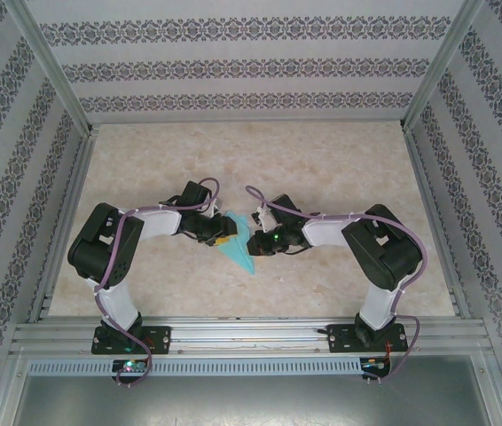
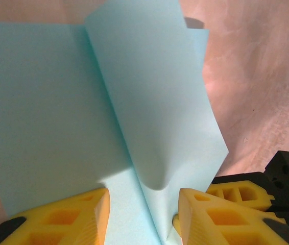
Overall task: Fold a paper plane with a square sheet of paper (fold left side to right side)
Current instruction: Fourth fold the wing at the center of the table.
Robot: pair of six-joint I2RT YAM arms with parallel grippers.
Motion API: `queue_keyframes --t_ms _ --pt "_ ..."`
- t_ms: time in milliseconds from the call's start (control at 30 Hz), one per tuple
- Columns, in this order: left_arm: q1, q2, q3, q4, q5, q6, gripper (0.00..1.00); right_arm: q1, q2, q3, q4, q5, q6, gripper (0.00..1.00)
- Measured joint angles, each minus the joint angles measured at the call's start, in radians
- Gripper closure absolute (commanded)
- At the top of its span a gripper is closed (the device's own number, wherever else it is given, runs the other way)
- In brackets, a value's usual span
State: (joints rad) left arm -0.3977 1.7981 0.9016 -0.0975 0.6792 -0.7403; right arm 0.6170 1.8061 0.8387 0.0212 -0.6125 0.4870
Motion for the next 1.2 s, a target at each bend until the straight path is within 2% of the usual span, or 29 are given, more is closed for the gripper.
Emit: queue_keyframes --t_ms 300,900,967,1100,1200 --pt "0.0 0.002 0.002 0.0 0.0 0.0 0.58 0.001 0.01 0.01 -0.015 0.003 -0.004 0.89" --pt "-0.002 -0.042 0.014 -0.015 -0.006 -0.009 0.49 0.008 0.018 0.017 -0.022 0.011 0.008 0.89" --pt "-0.002 -0.068 0.021 -0.028 -0.012 -0.008 0.54 0.008 0.018 0.017 -0.022 0.011 0.01 0.89" --pt "-0.002 -0.098 0.041 -0.031 -0.004 0.001 0.73 0.008 0.018 0.017 -0.022 0.012 0.011 0.88" --pt "-0.003 -0.092 0.044 -0.03 0.016 0.0 0.81 0.008 0.018 0.017 -0.022 0.013 0.012 0.88"
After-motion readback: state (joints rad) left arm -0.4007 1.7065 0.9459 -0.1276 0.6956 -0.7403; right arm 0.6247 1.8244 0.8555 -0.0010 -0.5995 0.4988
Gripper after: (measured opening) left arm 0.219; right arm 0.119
